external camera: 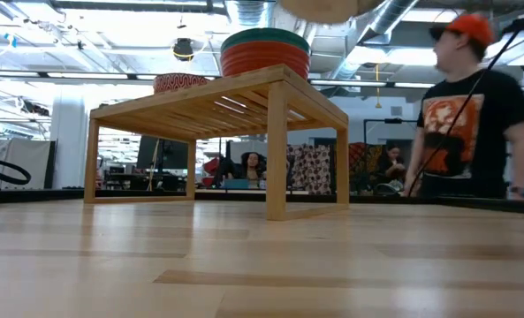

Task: Place and stack bowls onto a shelf
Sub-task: Stack the red bowl on the top of the blue bowl on the shelf

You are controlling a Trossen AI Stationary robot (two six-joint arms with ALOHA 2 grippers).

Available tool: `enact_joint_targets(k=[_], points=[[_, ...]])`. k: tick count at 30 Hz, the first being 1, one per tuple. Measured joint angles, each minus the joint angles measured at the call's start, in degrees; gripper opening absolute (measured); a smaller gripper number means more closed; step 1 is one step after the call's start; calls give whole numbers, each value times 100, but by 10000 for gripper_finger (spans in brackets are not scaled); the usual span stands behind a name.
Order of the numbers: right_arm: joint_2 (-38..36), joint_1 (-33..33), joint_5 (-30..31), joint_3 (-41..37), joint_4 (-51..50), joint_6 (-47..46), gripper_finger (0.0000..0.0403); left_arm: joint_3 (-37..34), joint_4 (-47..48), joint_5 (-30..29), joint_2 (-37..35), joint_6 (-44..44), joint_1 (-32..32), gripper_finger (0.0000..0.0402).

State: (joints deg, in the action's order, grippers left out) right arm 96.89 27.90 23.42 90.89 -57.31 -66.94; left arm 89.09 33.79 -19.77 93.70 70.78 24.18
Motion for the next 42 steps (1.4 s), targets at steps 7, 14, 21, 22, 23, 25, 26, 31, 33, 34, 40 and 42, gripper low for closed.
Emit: enact_joint_targets(k=[7, 14, 21, 22, 23, 25, 26, 31, 33, 34, 40, 42], points=[[564, -146, -44, 356, -12, -3, 35, 4, 418, 186, 267, 387, 20, 176], [833, -112, 4, 388, -143, -242, 35, 4, 1298, -17, 310, 862, 177, 176], [740, -142, -23, 363, 29, -74, 35, 7, 1272, -139, 292, 774, 256, 176], [733, -141, -39, 366, 45, -51, 35, 10, 1250, -143, 291, 734, 256, 176], [731, -137, -33, 366, 44, -64, 35, 11, 1219, -133, 287, 639, 253, 176], [726, -142, -67, 366, 5, -46, 35, 5, 1081, -159, 283, 329, 259, 176], [720, -136, -74, 366, -22, -56, 35, 5, 994, -164, 283, 121, 277, 176], [688, -140, -52, 396, 242, -73, 35, 1, 742, -211, 287, -515, 293, 176], [686, -137, -30, 394, 219, -33, 35, 1, 648, -249, 289, -712, 277, 176], [690, -138, -37, 394, 240, -31, 35, 0, 645, -273, 276, -752, 275, 176], [710, -131, -83, 379, 351, 0, 35, 6, 1099, 53, 352, -411, 217, 176], [710, -137, -86, 374, 400, 15, 35, -10, 1193, 154, 396, -337, 207, 176]])
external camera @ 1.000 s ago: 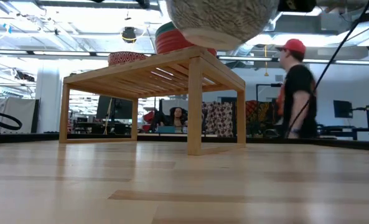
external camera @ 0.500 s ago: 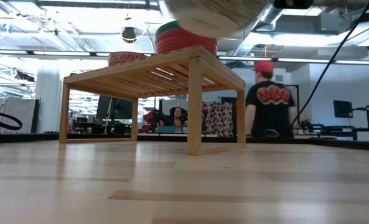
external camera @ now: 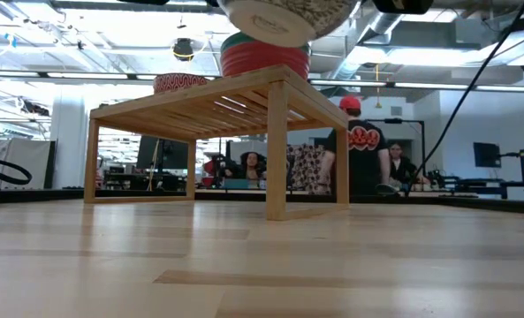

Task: Place and stack bowls onto a shelf
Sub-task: Stack the red bowl on the top of the blue bowl on the shelf

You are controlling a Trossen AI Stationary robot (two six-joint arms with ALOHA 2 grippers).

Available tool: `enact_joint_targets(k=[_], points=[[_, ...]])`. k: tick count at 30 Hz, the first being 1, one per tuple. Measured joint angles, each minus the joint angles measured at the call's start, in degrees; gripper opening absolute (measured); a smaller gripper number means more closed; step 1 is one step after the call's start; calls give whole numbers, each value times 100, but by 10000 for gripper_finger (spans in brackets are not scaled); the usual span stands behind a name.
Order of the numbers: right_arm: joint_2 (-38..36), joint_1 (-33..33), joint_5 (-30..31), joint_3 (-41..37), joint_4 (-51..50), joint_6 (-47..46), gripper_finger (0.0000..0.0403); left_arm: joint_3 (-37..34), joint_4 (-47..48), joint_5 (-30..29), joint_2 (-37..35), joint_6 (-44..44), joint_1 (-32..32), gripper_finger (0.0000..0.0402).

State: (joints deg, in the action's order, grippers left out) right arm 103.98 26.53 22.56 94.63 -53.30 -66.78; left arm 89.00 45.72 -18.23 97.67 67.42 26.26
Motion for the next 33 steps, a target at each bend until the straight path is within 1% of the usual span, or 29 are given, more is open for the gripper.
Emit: enact_joint_targets(k=[4, 6, 9, 11, 13, 15, 20, 24, 27, 30, 33], points=[[0, -3, 6, 0, 148, 45, 35, -17, -40, -82, -7, 7, -25, 160], [0, -5, 7, 0, 195, 54, 35, -18, -37, -81, -8, 13, -55, 139], [4, -53, 23, -4, 219, 22, 38, -18, -26, -58, -11, 11, -98, 94], [4, -85, 45, -4, 267, -24, 53, -27, 69, -53, -9, 8, -141, 60], [-5, -93, 52, 5, 357, -41, 76, -42, 193, -68, 2, -66, -188, 28], [-18, -94, 31, 15, 407, 12, 106, -46, 263, -39, 0, -160, -227, 11], [-130, -73, -90, 24, 392, 431, 177, -45, 337, 135, -17, -338, -244, 3], [-435, -66, -142, 17, 240, 715, 218, -40, 466, 319, -112, -378, -243, 2], [-765, -62, -95, 4, -20, 874, 232, -40, 696, 473, -418, -428, -229, 1], [-1040, -12, 94, 2, -232, 916, 234, -38, 889, 451, -921, -382, -227, 1], [-1358, 76, 412, 4, -645, 807, 231, -38, 1068, 164, -1644, -392, -306, 1]])
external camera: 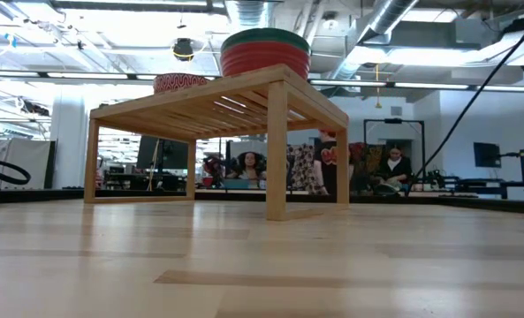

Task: Place and stack bowls onto a shelf
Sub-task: Stack the red bowl on the top of the blue bowl on the shelf

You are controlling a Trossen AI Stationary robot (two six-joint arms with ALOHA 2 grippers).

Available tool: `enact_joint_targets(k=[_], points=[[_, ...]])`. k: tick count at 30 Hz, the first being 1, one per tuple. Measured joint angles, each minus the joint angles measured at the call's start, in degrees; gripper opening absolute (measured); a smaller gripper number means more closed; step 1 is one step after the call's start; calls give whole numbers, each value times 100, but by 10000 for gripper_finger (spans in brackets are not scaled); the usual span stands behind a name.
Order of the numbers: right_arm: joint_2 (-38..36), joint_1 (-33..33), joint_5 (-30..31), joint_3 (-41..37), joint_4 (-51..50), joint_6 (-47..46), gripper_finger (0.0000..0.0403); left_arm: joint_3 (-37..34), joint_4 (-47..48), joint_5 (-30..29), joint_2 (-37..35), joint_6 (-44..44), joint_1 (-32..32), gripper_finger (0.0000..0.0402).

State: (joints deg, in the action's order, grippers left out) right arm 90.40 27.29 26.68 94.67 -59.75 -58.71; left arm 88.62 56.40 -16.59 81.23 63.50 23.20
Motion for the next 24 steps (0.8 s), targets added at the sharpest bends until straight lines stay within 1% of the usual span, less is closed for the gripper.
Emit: enact_joint_targets(k=[3, 5, 7, 9, 11, 13, 16, 19, 22, 24], points=[[-214, 59, 193, 0, -340, -205, 227, 20, 141, -490, -791, -212, -434, 0], [-303, 37, 196, 0, -418, -275, 225, 22, 246, -819, -1176, -472, -958, 0], [-357, -11, 217, 0, -410, -274, 224, 20, 289, -874, -1459, -764, -1627, 0], [-355, -52, 216, 0, -412, -276, 223, 20, 306, -624, -1625, -1106, -2393, 0], [-294, -97, 208, 0, -410, -276, 223, 20, 311, -175, -1674, -1467, -3177, 0], [-203, -131, 189, 0, -412, -275, 223, 20, 355, 408, -1586, -1824, -3940, 0], [-48, -195, 44, 0, -413, -275, 223, 17, 490, 1271, -1342, -2284, -4887, 0], [124, -240, -193, 0, -412, -277, 223, 101, 910, 1694, -1024, -2676, -5530, 0], [279, -238, -264, 0, -411, -278, 223, 332, 1333, 1747, -713, -3014, -5902, 0], [357, -236, -281, 0, -409, -280, 223, 429, 1439, 1748, -567, -3155, -6045, 0]])
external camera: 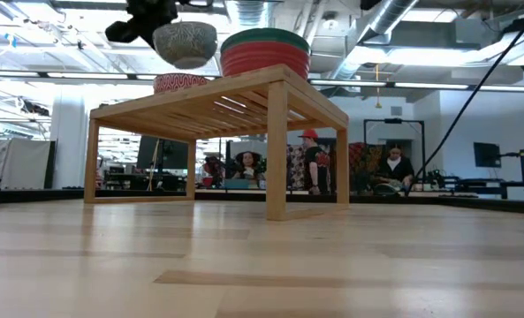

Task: Place and stack bowls onto a shelf
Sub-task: Stack the red bowl on the top of the blue bowl on the shelf

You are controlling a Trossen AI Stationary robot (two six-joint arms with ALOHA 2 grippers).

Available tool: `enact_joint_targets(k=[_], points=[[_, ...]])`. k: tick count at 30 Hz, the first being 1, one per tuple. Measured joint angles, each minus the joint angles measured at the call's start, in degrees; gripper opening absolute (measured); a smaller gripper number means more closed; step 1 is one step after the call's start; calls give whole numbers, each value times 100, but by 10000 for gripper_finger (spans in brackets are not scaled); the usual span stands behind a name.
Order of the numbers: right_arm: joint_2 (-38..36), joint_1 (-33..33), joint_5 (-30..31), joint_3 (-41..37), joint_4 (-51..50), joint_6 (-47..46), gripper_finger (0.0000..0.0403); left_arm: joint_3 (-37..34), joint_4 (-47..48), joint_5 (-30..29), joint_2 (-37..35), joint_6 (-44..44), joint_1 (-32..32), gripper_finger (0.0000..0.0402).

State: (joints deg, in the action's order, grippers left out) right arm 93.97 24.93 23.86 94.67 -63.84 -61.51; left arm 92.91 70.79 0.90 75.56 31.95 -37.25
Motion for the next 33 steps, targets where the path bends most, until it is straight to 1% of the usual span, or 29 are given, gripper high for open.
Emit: enact_joint_targets(k=[4, 8, 13, 20, 27, 33], points=[[106, -31, -25, 4, 62, -14, 223, 33, 12, 36, 226, -129, -79, 0], [172, -77, -94, -1, 113, -13, 223, 33, 275, 30, 502, -321, -75, 0], [193, -107, -150, -1, 276, -9, 223, 33, 248, -154, 761, -394, -82, 0], [195, -105, -147, 0, 366, -5, 223, 35, 224, -107, 799, -448, -77, 1], [192, -107, -143, 0, 368, 4, 223, 35, 340, -158, 799, -476, -58, 27], [192, -107, -138, 0, 372, 4, 223, 35, 273, -163, 799, -517, -53, 37]])
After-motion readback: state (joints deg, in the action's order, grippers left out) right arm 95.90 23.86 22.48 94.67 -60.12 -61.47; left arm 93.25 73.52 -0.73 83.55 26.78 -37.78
